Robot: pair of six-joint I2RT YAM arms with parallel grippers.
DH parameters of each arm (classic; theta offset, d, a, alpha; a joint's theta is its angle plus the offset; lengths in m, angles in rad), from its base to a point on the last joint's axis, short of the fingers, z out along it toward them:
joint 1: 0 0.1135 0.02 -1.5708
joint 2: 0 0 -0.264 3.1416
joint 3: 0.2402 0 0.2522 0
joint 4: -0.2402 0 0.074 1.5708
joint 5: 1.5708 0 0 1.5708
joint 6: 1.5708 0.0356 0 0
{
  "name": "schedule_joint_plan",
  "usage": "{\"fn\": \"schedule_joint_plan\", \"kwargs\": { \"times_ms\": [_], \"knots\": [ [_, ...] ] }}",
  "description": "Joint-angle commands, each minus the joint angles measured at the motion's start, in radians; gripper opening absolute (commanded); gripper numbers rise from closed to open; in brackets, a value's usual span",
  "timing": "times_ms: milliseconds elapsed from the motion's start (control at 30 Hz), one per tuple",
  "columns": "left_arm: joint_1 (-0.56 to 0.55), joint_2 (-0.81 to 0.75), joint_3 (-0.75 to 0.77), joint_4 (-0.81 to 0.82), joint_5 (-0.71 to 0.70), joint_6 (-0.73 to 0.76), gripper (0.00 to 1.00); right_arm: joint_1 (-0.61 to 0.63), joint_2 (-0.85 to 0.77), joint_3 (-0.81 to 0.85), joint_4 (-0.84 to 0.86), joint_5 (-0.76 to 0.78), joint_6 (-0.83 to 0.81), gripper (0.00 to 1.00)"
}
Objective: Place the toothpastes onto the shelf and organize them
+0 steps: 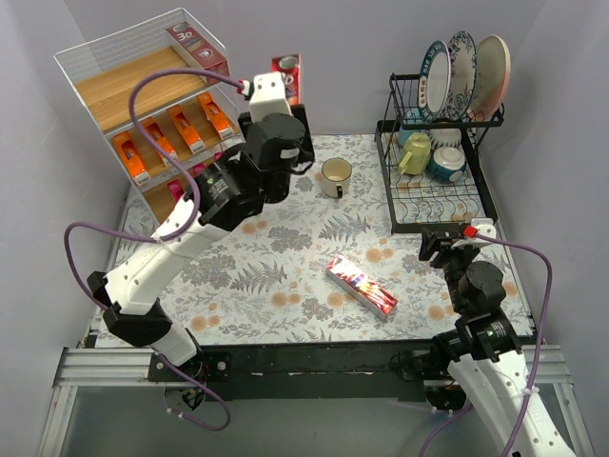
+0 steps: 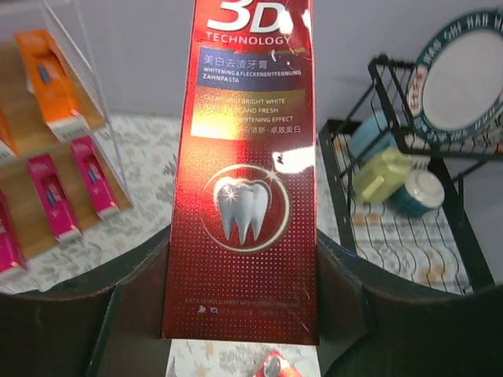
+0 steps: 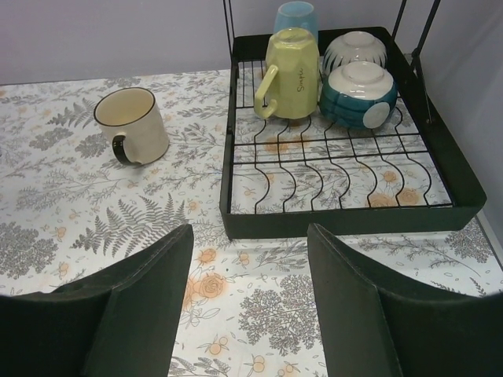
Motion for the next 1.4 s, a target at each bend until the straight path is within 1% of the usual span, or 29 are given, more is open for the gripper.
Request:
{"fn": "schedule_joint_plan", "kwargs": {
  "times_ms": [0,33,100,133,200,233,333,500,600,767,900,1033,1133,1267,1367],
  "knots": [
    [0.044,0.005,0.137,0.0,-0.152,0.193,0.4,0.005,0.005,0.002,0.032,-0.012,-0.006,0.68],
    [0.076,-0.001,0.146,0.035,-0.15,0.232,0.4,0.005,0.007,0.002,0.033,-0.012,-0.006,0.68],
    [0.119,-0.012,0.172,0.057,-0.126,0.253,0.39,0.007,0.007,0.002,0.03,-0.015,-0.006,0.68],
    [0.172,-0.015,0.175,0.066,-0.112,0.257,0.39,0.007,0.005,0.002,0.03,-0.018,-0.004,0.68],
    [0.229,-0.015,0.169,0.068,-0.065,0.259,0.39,0.009,0.004,0.0,0.035,-0.02,-0.004,0.68],
    [0.281,-0.014,0.166,0.066,-0.045,0.254,0.39,0.01,-0.003,0.0,0.035,-0.018,-0.004,0.68],
    [0.355,-0.008,0.165,0.074,0.014,0.23,0.39,0.012,-0.012,-0.004,0.04,-0.017,-0.006,0.68],
    [0.436,-0.008,0.175,0.097,0.06,0.227,0.38,0.016,-0.026,-0.006,0.044,-0.017,-0.006,0.68],
    [0.508,0.003,0.203,0.082,0.083,0.218,0.38,0.019,-0.03,-0.006,0.047,-0.017,-0.007,0.68],
    [0.594,0.018,0.212,0.071,0.122,0.214,0.38,0.019,-0.029,-0.006,0.047,-0.012,-0.007,0.68],
    [0.682,0.051,0.229,0.036,0.178,0.172,0.38,0.021,-0.029,-0.006,0.046,-0.005,-0.009,0.68],
    [0.722,0.106,0.272,-0.029,0.195,0.129,0.38,0.019,-0.027,-0.004,0.044,-0.002,-0.009,0.68],
    [0.74,0.127,0.273,-0.049,0.193,0.106,0.4,0.021,-0.026,-0.006,0.046,-0.001,-0.01,0.68],
    [0.748,0.135,0.261,-0.051,0.178,0.107,0.43,0.019,-0.026,-0.006,0.047,0.006,-0.014,0.68],
    [0.749,0.137,0.25,-0.035,0.176,0.119,0.5,0.021,-0.027,-0.006,0.046,0.009,-0.017,0.68]
  ]
}}
